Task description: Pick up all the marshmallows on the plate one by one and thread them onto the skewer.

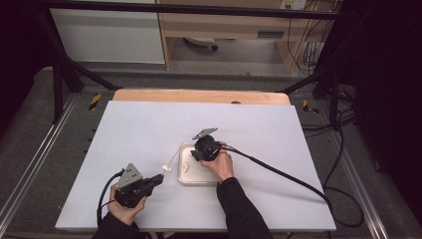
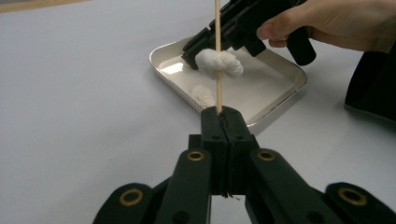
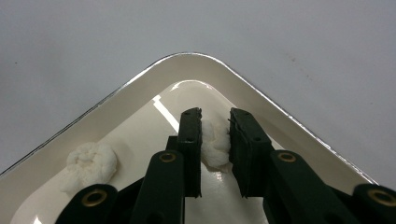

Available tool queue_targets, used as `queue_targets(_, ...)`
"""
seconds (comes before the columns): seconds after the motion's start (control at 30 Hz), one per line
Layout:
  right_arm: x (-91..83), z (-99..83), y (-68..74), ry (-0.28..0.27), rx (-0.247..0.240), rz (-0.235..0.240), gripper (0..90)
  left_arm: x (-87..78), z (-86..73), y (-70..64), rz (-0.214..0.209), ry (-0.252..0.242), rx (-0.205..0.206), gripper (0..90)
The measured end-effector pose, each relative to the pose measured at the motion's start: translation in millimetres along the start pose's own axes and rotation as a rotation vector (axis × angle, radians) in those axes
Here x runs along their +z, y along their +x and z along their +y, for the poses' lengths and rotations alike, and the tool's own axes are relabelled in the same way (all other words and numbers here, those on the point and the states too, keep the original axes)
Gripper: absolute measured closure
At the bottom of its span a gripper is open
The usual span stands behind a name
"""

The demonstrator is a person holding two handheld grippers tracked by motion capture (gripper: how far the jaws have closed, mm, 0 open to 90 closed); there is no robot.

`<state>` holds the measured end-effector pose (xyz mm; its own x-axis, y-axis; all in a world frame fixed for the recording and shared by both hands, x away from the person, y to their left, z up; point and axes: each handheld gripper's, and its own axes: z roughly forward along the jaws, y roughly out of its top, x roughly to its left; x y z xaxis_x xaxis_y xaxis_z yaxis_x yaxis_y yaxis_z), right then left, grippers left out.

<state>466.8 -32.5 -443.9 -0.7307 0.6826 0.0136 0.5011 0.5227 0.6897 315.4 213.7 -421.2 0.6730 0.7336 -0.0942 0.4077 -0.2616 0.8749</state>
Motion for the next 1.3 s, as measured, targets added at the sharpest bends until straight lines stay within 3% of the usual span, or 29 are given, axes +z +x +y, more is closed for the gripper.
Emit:
queue_targets(0.27,-7.9,1.3,-0.7,-0.034,0.034,0.027,76.9,-0.4,0.0,-0.2,0.0,-0.002,0.0,88.8)
queue_targets(0.47,-36.3,5.7,-3.3,-0.11,0.054,0.069,76.4,0.6,0.2,-2.8,-0.009,-0.004,0.007,88.8)
queue_targets(0.93,-115.8,0.9,-6.1,-0.351,0.105,0.229,76.7,3.2,1.3,-14.8,-0.05,-0.024,0.035,88.8)
queue_targets(1.17,-136.5,3.7,-4.3,-0.425,0.123,0.309,77.0,3.8,1.8,-20.1,-0.071,-0.034,0.054,88.8)
queue_targets(1.3,-139.8,4.3,-5.2,-0.433,0.127,0.321,77.0,4.2,2.0,-21.9,-0.075,-0.037,0.057,88.8)
